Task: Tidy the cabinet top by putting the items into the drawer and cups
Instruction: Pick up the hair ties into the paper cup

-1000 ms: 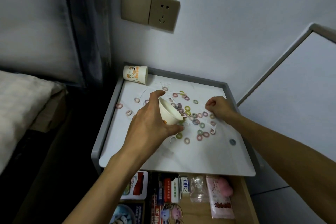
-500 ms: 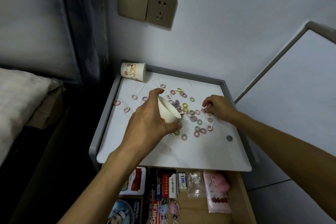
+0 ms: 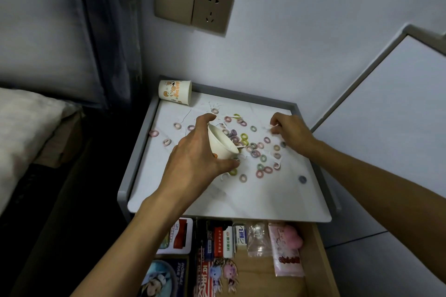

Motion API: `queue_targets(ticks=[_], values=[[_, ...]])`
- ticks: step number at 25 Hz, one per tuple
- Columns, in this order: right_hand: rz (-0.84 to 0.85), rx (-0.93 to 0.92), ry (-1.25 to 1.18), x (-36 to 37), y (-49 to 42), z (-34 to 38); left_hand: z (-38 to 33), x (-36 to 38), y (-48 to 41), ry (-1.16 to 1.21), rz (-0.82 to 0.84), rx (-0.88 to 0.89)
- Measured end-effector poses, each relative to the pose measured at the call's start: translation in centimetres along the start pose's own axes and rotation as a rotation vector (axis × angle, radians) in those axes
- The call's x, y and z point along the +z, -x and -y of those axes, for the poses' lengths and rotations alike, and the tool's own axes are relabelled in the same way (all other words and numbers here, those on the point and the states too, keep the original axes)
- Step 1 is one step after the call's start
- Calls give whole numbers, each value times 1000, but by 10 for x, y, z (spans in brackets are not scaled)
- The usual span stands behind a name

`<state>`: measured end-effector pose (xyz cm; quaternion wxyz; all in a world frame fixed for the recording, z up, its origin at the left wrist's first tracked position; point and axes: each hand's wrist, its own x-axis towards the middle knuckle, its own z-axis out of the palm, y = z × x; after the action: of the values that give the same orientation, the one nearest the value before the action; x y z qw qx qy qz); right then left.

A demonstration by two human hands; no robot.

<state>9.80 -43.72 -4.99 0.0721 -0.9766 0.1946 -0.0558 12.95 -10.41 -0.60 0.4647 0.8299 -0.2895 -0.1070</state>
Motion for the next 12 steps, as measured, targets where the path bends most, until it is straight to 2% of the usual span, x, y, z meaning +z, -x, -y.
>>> queue_targets(ticks=[3, 7, 12], values=[[-125, -113, -32, -16, 9, -4, 0, -1, 0, -5, 1, -4], [-46, -327, 6, -20, 48, -17, -3, 1, 1, -2, 9, -6], [-56, -368, 38, 4, 76, -31, -4, 5, 5, 4, 17, -2]])
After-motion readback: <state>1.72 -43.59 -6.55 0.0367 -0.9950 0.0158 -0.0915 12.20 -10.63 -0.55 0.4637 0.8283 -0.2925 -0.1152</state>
